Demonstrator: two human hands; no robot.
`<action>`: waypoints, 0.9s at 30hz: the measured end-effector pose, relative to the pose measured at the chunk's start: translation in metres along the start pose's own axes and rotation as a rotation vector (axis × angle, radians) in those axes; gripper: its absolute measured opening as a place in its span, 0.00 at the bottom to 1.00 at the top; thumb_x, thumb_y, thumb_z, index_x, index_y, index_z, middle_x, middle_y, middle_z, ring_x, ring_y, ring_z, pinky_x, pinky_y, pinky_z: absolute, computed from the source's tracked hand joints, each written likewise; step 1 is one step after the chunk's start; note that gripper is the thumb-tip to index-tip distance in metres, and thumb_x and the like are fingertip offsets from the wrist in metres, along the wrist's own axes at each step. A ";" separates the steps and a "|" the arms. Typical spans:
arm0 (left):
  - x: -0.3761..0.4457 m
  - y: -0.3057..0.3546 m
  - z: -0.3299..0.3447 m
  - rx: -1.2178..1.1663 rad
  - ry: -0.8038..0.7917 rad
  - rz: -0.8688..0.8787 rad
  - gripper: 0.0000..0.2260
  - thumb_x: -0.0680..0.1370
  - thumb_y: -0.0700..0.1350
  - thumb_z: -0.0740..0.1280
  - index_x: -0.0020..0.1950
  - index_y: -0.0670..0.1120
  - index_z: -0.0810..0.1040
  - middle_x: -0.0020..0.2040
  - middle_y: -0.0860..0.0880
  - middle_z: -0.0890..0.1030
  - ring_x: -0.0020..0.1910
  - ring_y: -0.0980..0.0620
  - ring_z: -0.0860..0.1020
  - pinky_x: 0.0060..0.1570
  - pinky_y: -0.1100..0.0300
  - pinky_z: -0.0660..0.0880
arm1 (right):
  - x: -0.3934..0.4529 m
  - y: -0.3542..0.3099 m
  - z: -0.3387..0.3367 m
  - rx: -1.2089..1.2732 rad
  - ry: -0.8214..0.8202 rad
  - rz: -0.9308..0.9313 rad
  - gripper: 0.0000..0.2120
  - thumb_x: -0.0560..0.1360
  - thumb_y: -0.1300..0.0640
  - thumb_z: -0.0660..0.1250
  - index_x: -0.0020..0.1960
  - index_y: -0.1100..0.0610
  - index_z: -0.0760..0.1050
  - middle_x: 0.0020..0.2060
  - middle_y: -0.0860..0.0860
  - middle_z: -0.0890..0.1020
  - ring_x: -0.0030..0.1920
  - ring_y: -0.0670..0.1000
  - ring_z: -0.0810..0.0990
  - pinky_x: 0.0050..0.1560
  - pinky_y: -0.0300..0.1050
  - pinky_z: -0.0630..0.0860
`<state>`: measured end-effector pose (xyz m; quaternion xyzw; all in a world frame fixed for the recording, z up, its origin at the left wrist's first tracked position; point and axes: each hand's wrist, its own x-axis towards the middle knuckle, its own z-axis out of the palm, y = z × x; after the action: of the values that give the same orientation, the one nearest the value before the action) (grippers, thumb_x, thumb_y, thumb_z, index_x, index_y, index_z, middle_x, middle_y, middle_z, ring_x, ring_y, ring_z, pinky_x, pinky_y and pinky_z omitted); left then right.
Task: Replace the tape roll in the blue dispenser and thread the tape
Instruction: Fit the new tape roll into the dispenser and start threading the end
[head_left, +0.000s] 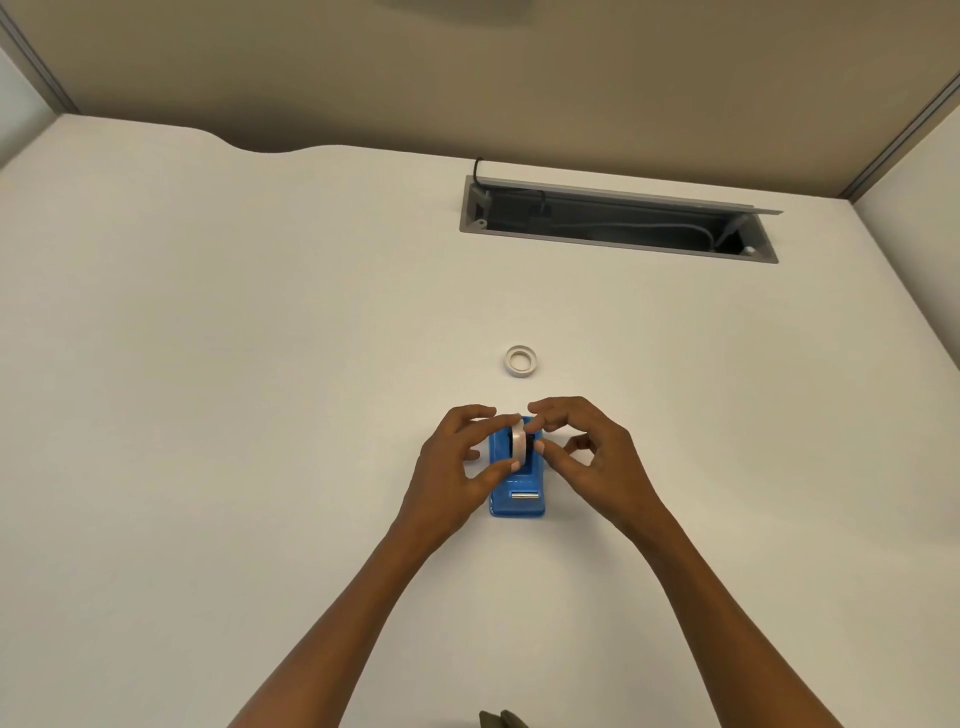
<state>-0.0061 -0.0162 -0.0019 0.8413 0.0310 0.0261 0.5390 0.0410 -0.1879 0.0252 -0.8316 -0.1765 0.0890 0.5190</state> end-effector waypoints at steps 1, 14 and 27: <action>0.001 0.000 0.000 0.005 -0.006 -0.006 0.19 0.72 0.48 0.71 0.62 0.55 0.73 0.62 0.53 0.71 0.56 0.58 0.71 0.47 0.75 0.71 | 0.000 0.000 0.000 -0.015 -0.008 -0.009 0.08 0.72 0.64 0.69 0.49 0.53 0.80 0.57 0.49 0.80 0.54 0.45 0.77 0.43 0.32 0.74; 0.001 -0.001 0.005 -0.062 -0.026 0.006 0.19 0.74 0.46 0.69 0.64 0.52 0.72 0.59 0.53 0.72 0.56 0.55 0.74 0.52 0.64 0.75 | 0.000 0.009 0.007 -0.030 -0.050 -0.013 0.16 0.72 0.61 0.70 0.56 0.45 0.77 0.56 0.45 0.77 0.55 0.43 0.76 0.40 0.32 0.72; 0.002 -0.001 0.005 -0.161 -0.026 -0.046 0.21 0.74 0.45 0.69 0.64 0.57 0.67 0.61 0.51 0.73 0.58 0.53 0.74 0.53 0.63 0.75 | 0.002 0.007 0.016 0.025 0.001 0.010 0.14 0.71 0.56 0.71 0.54 0.42 0.76 0.51 0.41 0.75 0.49 0.35 0.74 0.38 0.29 0.73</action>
<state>-0.0036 -0.0206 -0.0048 0.7945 0.0409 0.0052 0.6058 0.0386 -0.1760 0.0120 -0.8260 -0.1708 0.0935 0.5289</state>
